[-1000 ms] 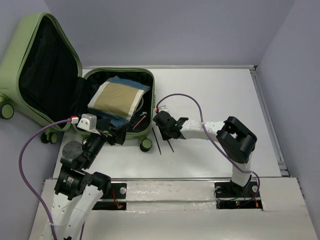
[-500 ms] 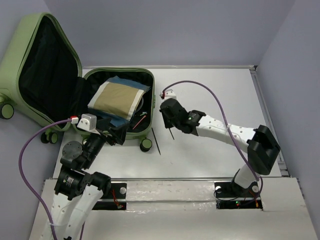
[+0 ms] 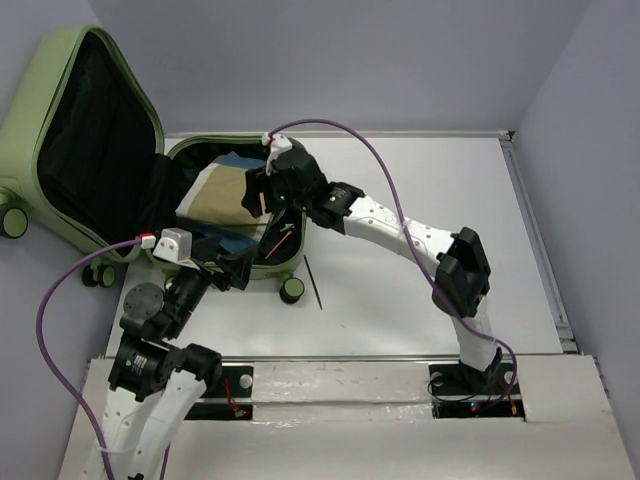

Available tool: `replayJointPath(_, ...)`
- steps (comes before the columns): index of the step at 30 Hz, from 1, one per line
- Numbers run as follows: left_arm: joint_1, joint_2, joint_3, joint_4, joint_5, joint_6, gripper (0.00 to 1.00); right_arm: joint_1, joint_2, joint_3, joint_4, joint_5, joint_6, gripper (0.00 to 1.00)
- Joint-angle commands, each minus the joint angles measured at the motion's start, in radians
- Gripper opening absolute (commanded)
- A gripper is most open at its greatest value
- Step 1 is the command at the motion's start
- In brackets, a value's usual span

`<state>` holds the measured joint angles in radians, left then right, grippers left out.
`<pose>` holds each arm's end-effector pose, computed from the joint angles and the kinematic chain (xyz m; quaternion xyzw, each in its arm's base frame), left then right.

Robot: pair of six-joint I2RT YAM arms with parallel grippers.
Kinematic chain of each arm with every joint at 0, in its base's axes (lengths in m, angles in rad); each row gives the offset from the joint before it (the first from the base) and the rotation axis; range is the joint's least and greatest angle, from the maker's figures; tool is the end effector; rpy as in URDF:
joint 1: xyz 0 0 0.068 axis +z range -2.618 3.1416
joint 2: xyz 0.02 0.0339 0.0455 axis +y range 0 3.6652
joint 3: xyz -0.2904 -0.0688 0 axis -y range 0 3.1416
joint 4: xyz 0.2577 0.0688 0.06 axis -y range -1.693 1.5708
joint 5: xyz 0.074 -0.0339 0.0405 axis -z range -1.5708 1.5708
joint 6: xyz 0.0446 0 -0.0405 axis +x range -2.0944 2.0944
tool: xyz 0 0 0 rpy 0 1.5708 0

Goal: Pack the luggage

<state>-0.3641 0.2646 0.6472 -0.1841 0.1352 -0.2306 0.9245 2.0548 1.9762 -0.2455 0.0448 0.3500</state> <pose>0.0654 -0.0313 0.3646 0.0943 0.6272 -0.2671 0.7255 0.3203 0.4212 0.3724 -0.2174 0.7822 0.3326 0.4799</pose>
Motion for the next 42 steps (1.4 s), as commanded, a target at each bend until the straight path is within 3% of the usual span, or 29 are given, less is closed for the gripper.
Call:
replayJointPath(1, 0.007, -0.005, 0.003, 0.044, 0.007, 0.002, 0.99, 0.008, -0.122, -0.212, 0.003, 0.053, -0.069, 0.61)
replayJointPath(2, 0.007, -0.005, 0.003, 0.044, 0.009, 0.002, 0.99, 0.008, -0.193, -0.279, 0.014, 0.093, -0.074, 0.55)
replayJointPath(3, 0.007, -0.007, 0.003, 0.046, 0.009, 0.004, 0.99, 0.008, -0.231, -0.413, 0.037, 0.108, -0.072, 0.41)
replayJointPath(7, 0.008, -0.007, 0.003, 0.046, 0.012, 0.002, 0.99, 0.008, -0.409, -0.711, 0.086, 0.125, -0.045, 0.24)
replayJointPath(10, 0.008, 0.008, 0.003, 0.044, 0.01, 0.002, 0.99, 0.008, -0.498, -0.83, 0.1, 0.139, -0.02, 0.28)
replayJointPath(13, 0.011, 0.024, 0.003, 0.044, 0.015, 0.001, 0.99, 0.008, -0.504, -0.927, 0.098, 0.116, 0.003, 0.51)
replayJointPath(16, 0.016, 0.028, 0.003, 0.046, 0.017, -0.001, 0.99, 0.02, -0.452, -0.942, 0.1, 0.118, 0.023, 0.56)
replayJointPath(29, 0.031, 0.058, 0.0, 0.052, 0.034, -0.003, 0.99, 0.134, -0.234, -0.832, 0.104, 0.23, 0.027, 0.55)
replayJointPath(35, 0.037, 0.051, 0.002, 0.055, 0.052, 0.0, 0.99, 0.154, -0.185, -0.836, 0.098, 0.334, 0.03, 0.46)
replayJointPath(42, 0.042, 0.047, 0.0, 0.055, 0.052, 0.001, 0.99, 0.154, -0.147, -0.852, 0.089, 0.378, 0.064, 0.24)
